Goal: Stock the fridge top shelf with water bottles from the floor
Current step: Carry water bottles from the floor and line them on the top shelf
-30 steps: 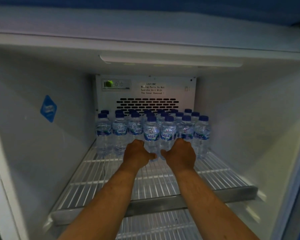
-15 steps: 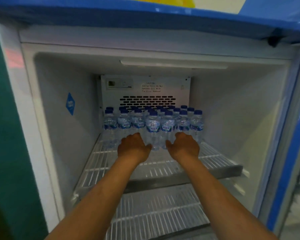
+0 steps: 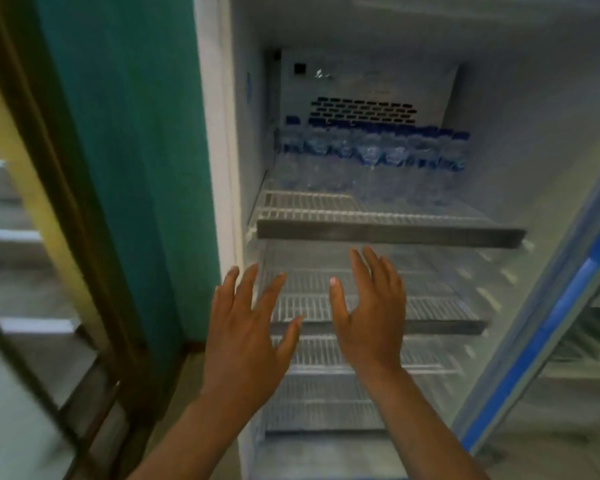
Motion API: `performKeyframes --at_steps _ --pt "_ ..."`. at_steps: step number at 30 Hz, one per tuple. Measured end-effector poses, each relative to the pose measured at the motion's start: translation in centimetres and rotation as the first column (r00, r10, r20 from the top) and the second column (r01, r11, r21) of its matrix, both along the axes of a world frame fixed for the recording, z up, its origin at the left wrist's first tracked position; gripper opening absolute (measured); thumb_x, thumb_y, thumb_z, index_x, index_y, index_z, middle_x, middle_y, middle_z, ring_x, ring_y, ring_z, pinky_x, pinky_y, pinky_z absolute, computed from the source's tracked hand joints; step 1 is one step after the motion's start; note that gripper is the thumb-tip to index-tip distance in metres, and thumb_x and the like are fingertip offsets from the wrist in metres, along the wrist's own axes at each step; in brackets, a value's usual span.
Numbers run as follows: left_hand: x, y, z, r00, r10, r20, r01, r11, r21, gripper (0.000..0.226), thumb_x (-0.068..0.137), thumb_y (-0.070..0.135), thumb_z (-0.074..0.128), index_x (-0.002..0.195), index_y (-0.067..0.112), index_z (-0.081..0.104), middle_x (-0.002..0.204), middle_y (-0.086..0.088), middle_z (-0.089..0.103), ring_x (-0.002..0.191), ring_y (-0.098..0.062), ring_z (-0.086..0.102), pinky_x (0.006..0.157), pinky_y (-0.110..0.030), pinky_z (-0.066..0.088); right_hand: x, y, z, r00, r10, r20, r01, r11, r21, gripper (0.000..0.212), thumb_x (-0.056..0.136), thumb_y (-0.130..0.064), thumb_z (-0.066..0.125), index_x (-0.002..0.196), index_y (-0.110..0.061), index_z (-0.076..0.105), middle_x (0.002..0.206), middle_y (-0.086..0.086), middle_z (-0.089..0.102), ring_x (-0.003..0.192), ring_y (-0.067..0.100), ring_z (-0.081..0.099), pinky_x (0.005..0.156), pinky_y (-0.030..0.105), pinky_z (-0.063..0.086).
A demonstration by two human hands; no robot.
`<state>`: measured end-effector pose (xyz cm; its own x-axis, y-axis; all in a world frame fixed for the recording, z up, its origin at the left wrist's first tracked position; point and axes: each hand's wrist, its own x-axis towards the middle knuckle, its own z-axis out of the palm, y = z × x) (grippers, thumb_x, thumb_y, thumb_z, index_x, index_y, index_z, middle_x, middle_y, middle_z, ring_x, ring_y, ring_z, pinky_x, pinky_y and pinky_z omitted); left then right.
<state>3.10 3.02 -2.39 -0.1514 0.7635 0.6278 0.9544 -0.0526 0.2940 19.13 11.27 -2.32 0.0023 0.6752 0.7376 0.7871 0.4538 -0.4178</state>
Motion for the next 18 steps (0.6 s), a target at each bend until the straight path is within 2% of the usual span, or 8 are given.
performKeyframes --at_steps 4,6,11,15,18 --pt "-1.4 -7.8 -3.9 0.987 0.148 0.071 -0.132 0.972 -0.193 0.064 0.09 0.061 0.05 0.147 0.035 0.037 0.158 -0.004 0.03 0.149 -0.026 0.014 0.12 -0.044 0.017 -1.9 -6.3 -4.8 0.993 0.121 0.004 -0.12 0.989 -0.09 0.054 0.099 -0.048 0.042 0.146 -0.021 0.046 0.153 0.004 0.043 0.145 0.026 0.032 0.116 0.051 0.03" --pt "-2.4 -12.0 -6.1 0.977 0.191 0.094 -0.156 0.943 -0.295 0.065 0.089 0.059 0.052 0.147 0.035 0.037 0.158 -0.004 0.029 0.149 -0.025 0.014 0.12 -0.043 0.017 -3.2 -9.6 -7.6 0.987 0.159 0.021 -0.154 0.976 -0.152 0.053 0.099 -0.045 0.043 0.144 -0.018 0.049 0.15 0.007 0.046 0.142 0.029 0.037 0.114 0.051 0.032" --pt "-6.7 -21.0 -11.8 0.931 0.359 0.07 -0.277 0.818 -0.505 0.07 0.089 0.065 0.044 0.151 0.035 0.029 0.16 -0.001 0.023 0.15 -0.025 0.01 0.121 -0.046 0.019 -7.0 -17.2 -13.5 0.956 0.289 0.047 -0.262 0.916 -0.302 0.052 0.099 -0.044 0.044 0.144 -0.017 0.049 0.15 0.008 0.047 0.141 0.029 0.039 0.115 0.048 0.032" --pt "-10.4 -25.6 -15.7 0.884 0.46 0.084 -0.326 0.735 -0.595 0.072 0.087 0.07 0.034 0.149 0.036 0.027 0.153 0.001 0.035 0.143 -0.025 0.027 0.113 -0.048 0.033 -10.7 -20.7 -17.5 0.923 0.378 0.073 -0.323 0.862 -0.39 0.052 0.099 -0.044 0.046 0.143 -0.017 0.051 0.148 0.009 0.049 0.14 0.029 0.04 0.113 0.048 0.036" --pt "-12.7 -27.1 -17.8 0.847 0.51 0.15 -0.309 0.702 -0.642 0.071 0.086 0.068 0.041 0.148 0.035 0.033 0.149 0.005 0.039 0.14 -0.02 0.03 0.112 -0.046 0.036 -13.6 -21.9 -20.4 0.897 0.426 0.116 -0.331 0.824 -0.46 0.052 0.099 -0.045 0.046 0.142 -0.017 0.051 0.146 0.007 0.051 0.138 0.025 0.042 0.111 0.045 0.039"
